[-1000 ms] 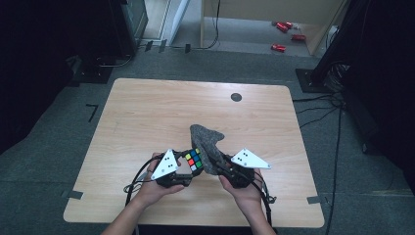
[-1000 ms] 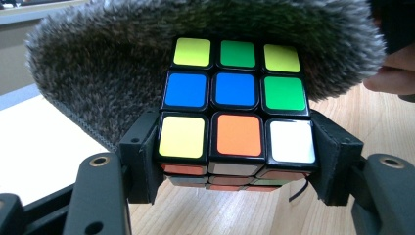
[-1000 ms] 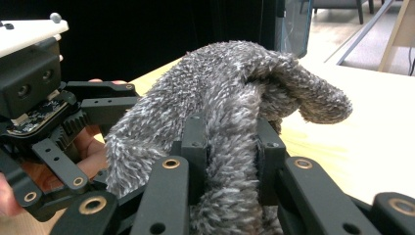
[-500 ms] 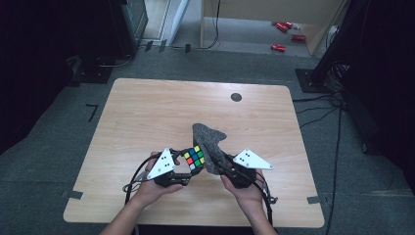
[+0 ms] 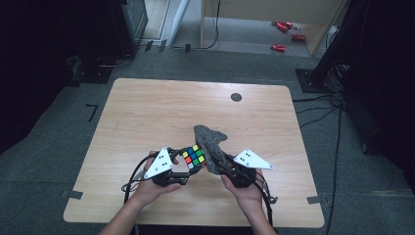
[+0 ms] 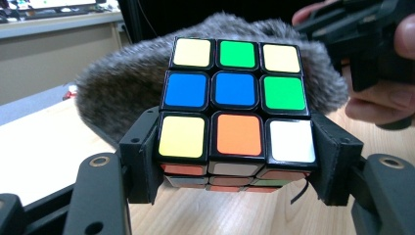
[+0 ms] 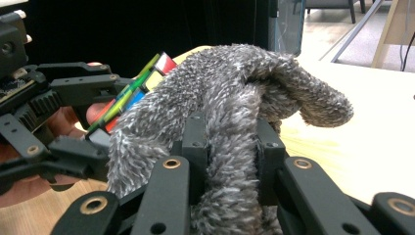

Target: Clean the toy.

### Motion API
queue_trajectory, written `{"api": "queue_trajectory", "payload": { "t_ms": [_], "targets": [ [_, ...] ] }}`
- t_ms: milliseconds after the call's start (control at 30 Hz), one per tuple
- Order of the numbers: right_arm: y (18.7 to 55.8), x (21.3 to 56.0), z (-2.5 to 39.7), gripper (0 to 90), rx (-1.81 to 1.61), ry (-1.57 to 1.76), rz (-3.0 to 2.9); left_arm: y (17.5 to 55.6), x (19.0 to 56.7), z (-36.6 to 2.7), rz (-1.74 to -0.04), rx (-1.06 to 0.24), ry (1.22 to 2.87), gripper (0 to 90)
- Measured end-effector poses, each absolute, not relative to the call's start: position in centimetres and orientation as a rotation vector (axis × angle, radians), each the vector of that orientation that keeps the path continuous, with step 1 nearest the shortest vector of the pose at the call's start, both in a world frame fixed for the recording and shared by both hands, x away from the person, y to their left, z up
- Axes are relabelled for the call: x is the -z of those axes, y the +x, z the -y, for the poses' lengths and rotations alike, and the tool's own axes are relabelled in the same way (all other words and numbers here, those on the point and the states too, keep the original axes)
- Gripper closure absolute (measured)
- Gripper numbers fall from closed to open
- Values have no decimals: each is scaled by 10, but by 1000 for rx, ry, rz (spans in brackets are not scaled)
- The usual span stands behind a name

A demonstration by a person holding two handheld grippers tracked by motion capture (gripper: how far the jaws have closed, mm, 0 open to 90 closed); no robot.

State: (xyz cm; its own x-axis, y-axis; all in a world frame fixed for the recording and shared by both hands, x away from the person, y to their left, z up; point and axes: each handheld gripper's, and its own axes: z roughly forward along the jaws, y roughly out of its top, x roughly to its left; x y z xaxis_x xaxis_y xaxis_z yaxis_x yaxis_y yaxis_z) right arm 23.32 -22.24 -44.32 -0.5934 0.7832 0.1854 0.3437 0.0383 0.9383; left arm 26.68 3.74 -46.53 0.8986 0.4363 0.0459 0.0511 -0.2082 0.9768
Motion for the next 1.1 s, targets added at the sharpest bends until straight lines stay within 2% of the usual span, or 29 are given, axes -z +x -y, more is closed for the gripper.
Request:
{"api": "queue_trajectory", "payload": {
  "t_ms": [233,467,733,1000,1100],
  "targets": [
    [226,429,221,733,-1626,1050,-1907,263,467,-33,-344,-369,1780,349],
    [234,445,223,735,-1569,1121,-1939,266,464,-39,-365,-366,1753,349],
    [225,427,220,733,-1644,1038,-1912,263,467,-31,-344,-371,1783,349],
    [235,442,226,734,-1625,1145,-1940,265,463,-36,-368,-374,1763,349],
    [231,437,225,733,-1646,1119,-1922,266,464,-36,-369,-393,1777,349]
  ]
}}
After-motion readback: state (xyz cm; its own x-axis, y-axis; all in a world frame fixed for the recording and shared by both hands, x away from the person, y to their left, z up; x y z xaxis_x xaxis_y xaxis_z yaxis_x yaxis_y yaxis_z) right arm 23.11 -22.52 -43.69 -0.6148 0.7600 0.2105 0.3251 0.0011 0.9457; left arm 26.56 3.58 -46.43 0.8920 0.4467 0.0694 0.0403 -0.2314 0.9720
